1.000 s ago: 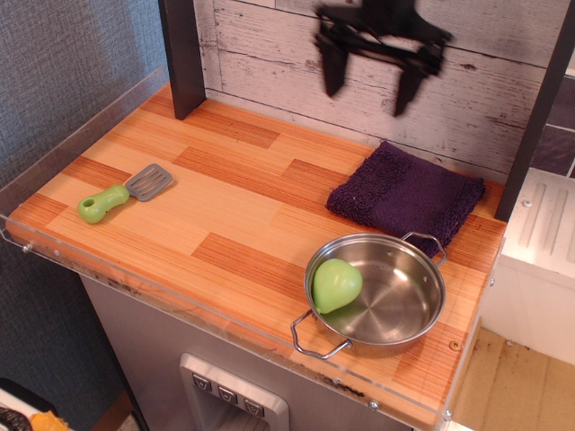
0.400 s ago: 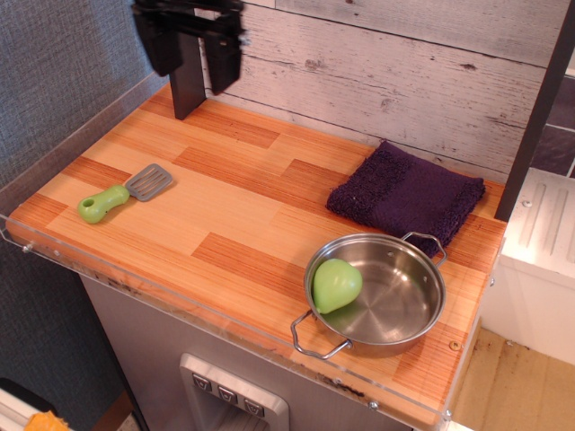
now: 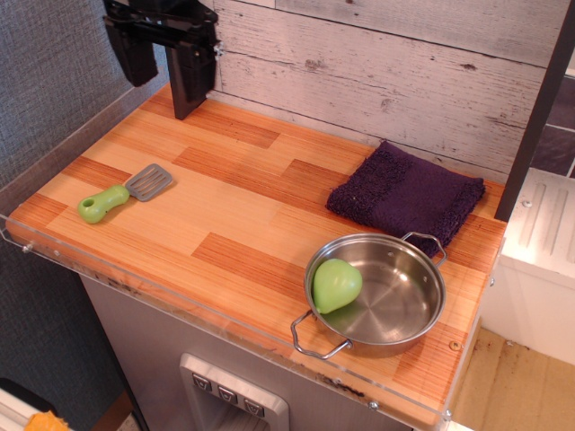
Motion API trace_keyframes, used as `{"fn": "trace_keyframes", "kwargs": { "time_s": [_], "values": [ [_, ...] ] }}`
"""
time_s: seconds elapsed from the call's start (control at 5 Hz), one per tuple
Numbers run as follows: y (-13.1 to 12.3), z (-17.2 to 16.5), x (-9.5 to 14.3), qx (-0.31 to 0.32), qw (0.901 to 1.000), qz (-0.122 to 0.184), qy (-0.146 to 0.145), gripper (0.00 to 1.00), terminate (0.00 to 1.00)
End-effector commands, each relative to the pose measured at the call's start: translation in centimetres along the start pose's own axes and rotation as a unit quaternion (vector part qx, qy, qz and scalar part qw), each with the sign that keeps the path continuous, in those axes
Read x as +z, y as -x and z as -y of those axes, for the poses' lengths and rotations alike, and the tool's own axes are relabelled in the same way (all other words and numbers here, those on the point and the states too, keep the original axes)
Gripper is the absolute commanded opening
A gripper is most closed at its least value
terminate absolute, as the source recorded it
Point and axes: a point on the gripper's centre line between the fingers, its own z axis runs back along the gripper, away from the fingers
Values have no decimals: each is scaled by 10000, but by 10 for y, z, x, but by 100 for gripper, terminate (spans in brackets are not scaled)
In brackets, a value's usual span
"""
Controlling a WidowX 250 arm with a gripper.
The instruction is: Move the purple cloth to the back right corner of the table in front of the silver pot.
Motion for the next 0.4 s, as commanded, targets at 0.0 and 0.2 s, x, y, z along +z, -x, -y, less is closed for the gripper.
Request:
{"fn": "trace_keyframes", "kwargs": {
  "time_s": [0.0,0.2],
  "values": [
    [-2,2,14,-140,9992,273,-274,100,0],
    [-2,2,14,-140,9992,273,-274,100,100]
  ]
}}
